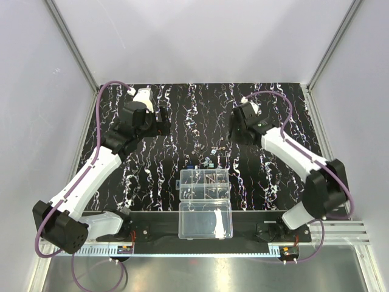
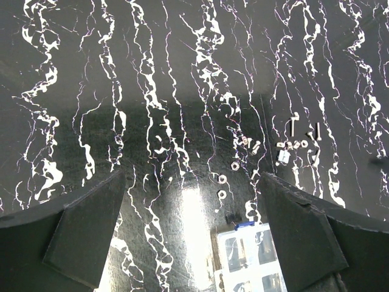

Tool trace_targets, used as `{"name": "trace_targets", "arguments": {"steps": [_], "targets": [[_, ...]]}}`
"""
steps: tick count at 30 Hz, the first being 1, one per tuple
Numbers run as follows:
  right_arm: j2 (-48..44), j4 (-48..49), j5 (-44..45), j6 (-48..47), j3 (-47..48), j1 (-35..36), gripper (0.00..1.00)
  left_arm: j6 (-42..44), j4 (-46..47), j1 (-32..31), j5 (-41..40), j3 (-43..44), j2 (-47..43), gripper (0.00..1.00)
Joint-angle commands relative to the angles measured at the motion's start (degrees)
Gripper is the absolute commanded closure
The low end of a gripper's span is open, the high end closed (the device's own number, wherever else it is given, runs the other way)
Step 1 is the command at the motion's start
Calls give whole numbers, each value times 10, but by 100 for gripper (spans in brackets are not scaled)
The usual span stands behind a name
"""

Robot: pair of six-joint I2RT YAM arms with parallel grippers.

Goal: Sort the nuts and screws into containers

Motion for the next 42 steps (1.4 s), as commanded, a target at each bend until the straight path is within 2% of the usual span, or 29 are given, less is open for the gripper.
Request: {"name": "trace_targets", "arguments": {"steps": [1,7,12,16,23,30,35,39,40,42], "targets": [[68,-21,29,56,13,-39,41,9,18,-2,-19,17,-11,1],[161,-13,-4,102,26,-40,51,11,18,-2,-25,18,-12,1],[177,26,12,131,14,-40,55,12,16,-2,-30,18,-12,1],[194,20,31,132,26,-40,57,13,16,-2,-31,18,-12,1],[219,11,14,145,29,-34,62,16,12,-1,-45,21,-13,1],[244,-27,72,127,60,-15,69,19,9,-2,-52,22,-14,1],[271,-93,115,107,86,0,76,22,8,-2,-58,22,-15,1],[265,-84,112,108,50,0,89,22,8,-2,-60,22,-15,1],[265,-83,110,108,47,0,98,23,9,-2,-60,22,-16,1],[262,-84,106,108,44,0,100,23,8,-2,-60,22,-16,1]]}}
